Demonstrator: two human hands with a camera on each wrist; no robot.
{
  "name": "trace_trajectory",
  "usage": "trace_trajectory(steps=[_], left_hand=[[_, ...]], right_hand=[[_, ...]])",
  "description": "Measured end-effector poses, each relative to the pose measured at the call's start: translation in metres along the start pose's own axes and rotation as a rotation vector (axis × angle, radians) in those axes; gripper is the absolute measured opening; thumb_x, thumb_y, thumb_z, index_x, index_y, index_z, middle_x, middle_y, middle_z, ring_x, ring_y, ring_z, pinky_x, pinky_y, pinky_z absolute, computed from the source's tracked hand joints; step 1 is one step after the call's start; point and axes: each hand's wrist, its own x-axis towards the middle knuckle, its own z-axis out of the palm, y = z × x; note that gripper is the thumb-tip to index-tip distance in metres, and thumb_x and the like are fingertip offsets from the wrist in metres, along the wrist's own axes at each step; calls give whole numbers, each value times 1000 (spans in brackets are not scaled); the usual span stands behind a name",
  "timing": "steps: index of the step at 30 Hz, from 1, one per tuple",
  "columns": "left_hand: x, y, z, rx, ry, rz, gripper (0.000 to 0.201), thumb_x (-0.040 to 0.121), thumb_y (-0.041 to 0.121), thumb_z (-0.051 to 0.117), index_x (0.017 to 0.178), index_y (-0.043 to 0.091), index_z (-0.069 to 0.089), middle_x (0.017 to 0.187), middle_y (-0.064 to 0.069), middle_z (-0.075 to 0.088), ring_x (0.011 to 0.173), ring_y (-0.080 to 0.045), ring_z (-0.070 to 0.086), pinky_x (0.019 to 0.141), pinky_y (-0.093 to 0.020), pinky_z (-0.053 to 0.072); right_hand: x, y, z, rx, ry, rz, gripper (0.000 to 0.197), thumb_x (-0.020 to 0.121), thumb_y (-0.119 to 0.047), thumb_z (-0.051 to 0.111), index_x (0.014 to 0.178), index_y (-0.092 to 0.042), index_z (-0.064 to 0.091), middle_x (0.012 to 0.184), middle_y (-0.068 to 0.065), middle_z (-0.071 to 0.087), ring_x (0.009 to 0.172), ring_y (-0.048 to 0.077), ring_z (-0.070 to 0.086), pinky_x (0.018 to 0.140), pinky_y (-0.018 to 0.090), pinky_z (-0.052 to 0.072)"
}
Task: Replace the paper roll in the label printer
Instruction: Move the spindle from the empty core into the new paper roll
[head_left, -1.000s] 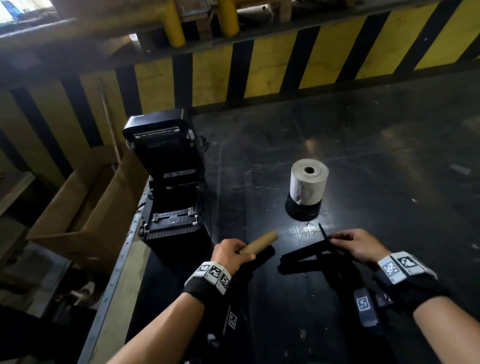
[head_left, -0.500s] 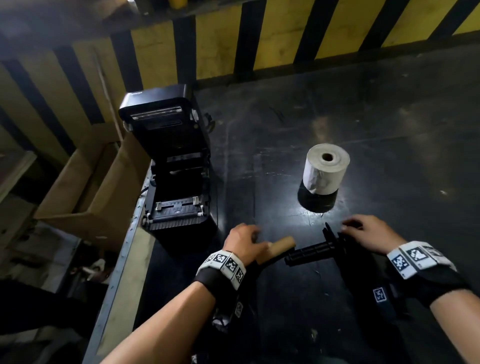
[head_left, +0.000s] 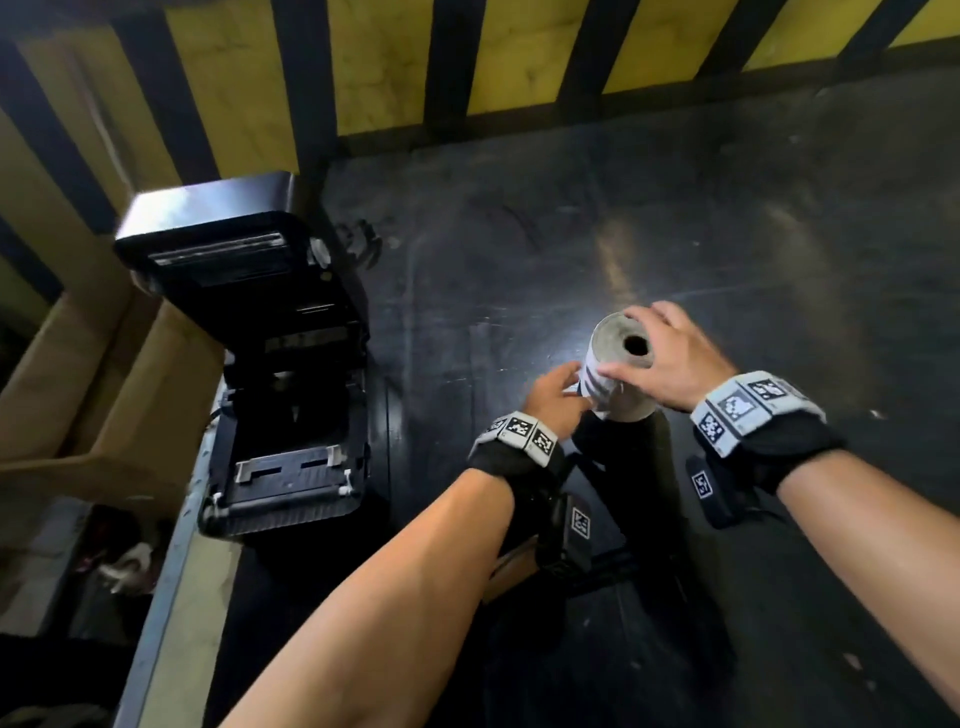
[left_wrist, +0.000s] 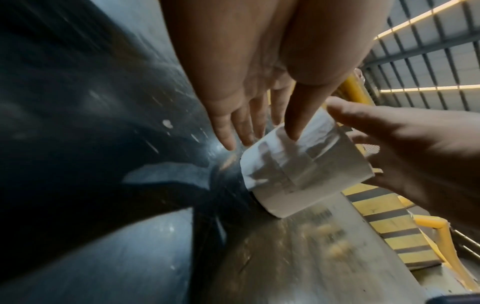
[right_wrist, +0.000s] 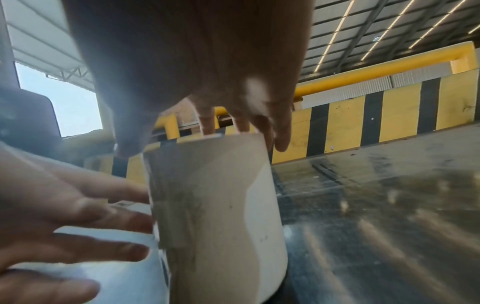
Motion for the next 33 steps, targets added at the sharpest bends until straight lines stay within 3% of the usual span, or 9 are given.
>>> trace_trajectory(steps=[3, 7, 9, 11, 15, 19, 25, 30, 33], left_hand=[[7, -11, 11, -51, -13, 68, 40, 74, -3, 60, 109, 13, 56, 103, -10, 62, 89, -14, 57, 83, -19, 47], [9, -19, 12, -91, 40, 67, 46, 81, -13, 53, 124, 3, 54, 90, 10, 62, 72, 14, 59, 77, -8, 46], [6, -15, 10, -54, 29, 54, 49, 81, -10, 52, 127, 7, 54, 105, 2, 66, 84, 6, 61, 79, -6, 44], [1, -13, 5, -31, 32, 35, 51, 81, -1, 54, 130, 14, 54, 125, -6, 63, 105, -11, 60, 95, -18, 44], [-13, -13, -11, 10, 83, 72, 63, 67, 46, 63, 126, 22, 58, 128, -7, 62, 114, -22, 59, 104, -35, 44], [-43, -5, -28, -206, 92, 52, 62, 63, 59, 67, 115, 28, 58, 123, -5, 63, 111, -23, 60, 97, -43, 49], [-86, 17, -32, -492, 27, 103, 59, 59, 53, 72, 112, 35, 55, 128, -6, 60, 117, -28, 58, 82, -54, 52], [-106, 24, -41, -450, 82, 226, 42, 65, 37, 73, 103, 31, 59, 94, 9, 65, 86, -16, 63, 62, -32, 51], [-112, 25, -48, -378, 109, 250, 42, 63, 37, 74, 101, 27, 60, 91, 6, 65, 82, -16, 64, 64, -32, 52]], right_hand=[[4, 5, 11, -57, 10, 6, 79, 61, -65, 66, 129, -34, 39, 148, 13, 27, 134, 35, 31, 111, 49, 31], [3, 4, 13, -58, 49, -3, 73, 66, -58, 67, 130, -31, 44, 146, 13, 31, 132, 35, 30, 108, 49, 35], [0, 2, 11, -66, 41, -13, 71, 67, -56, 66, 130, -29, 47, 145, 14, 34, 130, 35, 33, 107, 49, 36], [-4, 1, 9, -15, 57, -15, 65, 69, -52, 67, 128, -28, 51, 137, 14, 42, 125, 33, 41, 106, 42, 38], [-22, -4, 5, 324, 203, 29, 44, 75, -36, 70, 116, -22, 64, 111, 0, 65, 107, 16, 58, 86, 12, 37], [-45, -10, 5, 777, 245, 180, 32, 75, -41, 66, 104, -27, 70, 109, -1, 70, 99, 13, 62, 91, 31, 49], [-77, -32, -1, 1172, 96, 271, 42, 65, -49, 66, 96, -21, 71, 108, 16, 69, 98, 33, 66, 82, 51, 54], [-94, -37, -6, 1088, 70, 210, 37, 72, -48, 60, 97, -23, 69, 111, 12, 68, 99, 30, 65, 87, 55, 52], [-102, -38, -12, 817, 236, -21, 26, 83, -34, 60, 105, -22, 67, 111, 5, 69, 102, 19, 63, 94, 38, 52]])
